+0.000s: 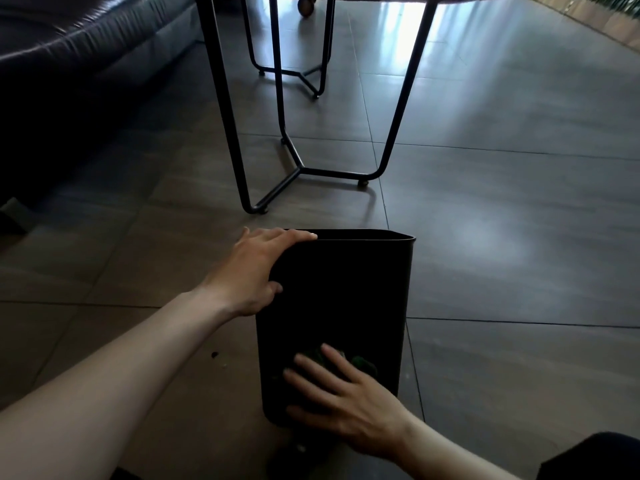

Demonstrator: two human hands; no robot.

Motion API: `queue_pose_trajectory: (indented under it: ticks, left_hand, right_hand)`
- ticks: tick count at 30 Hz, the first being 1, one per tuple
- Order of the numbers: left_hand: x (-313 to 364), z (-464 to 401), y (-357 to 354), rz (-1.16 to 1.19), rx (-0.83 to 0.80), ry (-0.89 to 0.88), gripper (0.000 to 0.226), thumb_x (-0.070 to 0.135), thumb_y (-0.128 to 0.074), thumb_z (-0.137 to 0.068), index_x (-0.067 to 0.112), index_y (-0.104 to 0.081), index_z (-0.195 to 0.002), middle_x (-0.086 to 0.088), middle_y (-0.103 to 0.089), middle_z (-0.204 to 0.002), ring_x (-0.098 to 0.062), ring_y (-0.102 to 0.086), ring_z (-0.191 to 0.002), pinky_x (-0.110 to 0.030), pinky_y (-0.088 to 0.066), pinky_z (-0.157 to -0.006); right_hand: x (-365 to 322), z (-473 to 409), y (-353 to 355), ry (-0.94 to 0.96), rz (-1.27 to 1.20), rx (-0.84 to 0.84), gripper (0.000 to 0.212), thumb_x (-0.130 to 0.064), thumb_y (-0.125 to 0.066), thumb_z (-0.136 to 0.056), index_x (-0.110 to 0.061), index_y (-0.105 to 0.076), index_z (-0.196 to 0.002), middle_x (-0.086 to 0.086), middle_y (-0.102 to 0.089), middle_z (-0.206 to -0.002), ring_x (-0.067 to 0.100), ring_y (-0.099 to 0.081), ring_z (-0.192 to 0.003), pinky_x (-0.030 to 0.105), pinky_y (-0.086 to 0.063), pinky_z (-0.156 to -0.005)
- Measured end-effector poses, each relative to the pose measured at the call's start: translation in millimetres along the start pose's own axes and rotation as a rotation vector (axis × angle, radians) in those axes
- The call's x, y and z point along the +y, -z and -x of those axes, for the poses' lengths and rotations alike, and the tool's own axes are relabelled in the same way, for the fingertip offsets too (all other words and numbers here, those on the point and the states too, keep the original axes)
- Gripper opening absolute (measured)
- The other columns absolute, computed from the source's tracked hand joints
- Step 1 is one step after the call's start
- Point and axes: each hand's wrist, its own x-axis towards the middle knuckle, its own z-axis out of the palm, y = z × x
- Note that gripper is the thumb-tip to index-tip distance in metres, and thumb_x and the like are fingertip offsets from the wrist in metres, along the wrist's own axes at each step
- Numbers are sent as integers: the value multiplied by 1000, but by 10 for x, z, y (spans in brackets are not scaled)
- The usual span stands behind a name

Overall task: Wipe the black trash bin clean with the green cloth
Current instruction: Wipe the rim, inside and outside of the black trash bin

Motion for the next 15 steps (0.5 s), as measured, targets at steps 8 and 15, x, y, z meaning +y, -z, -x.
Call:
queue_pose_trajectory:
  ticks: [8,15]
  left_hand:
    - [41,-32,-43,6,11,-18,93,-1,-72,-67,44,-43,-143,13,-52,-144,-18,-39,-141,-54,-15,-123]
    - [28,-92,-32,4,3,-4,92,0,-67,-67,42,-44,-144,11,-53,-144,-19,-40,-141,-56,-24,-119]
  right_hand:
    - [828,-146,328,-381,-40,377,20,-20,-67,-97,-27,-69,-115,14,-52,-154,41,-50,-140,55,-44,-109]
    - [938,-471,412,-793,-158,488,43,-25,-57,-89,-21,-67,-131,16,-35,-165,43,-25,-154,64,-24,-120]
